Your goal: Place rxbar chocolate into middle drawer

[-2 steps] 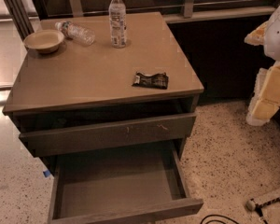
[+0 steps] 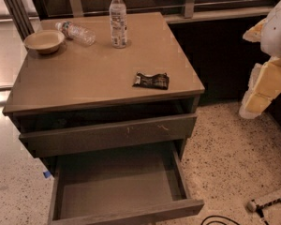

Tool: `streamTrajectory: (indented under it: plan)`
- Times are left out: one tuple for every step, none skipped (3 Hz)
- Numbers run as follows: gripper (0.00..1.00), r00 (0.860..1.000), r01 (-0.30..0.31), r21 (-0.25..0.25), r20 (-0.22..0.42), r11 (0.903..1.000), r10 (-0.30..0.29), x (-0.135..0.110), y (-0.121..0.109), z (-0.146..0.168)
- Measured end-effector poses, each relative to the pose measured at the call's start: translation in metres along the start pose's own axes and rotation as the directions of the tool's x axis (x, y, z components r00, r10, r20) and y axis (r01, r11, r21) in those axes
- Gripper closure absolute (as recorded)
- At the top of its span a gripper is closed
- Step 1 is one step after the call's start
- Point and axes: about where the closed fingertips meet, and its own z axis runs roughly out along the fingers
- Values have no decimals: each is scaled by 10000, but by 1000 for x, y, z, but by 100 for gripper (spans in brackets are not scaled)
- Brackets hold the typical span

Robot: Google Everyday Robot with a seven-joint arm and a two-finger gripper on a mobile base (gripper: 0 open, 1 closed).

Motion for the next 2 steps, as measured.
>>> streamTrajectory:
  plan:
    - [0, 9963, -350, 99, 789, 9993, 341, -22, -24, 16]
    - [0, 9845, -540, 90, 1674, 9985, 517, -49, -45, 33]
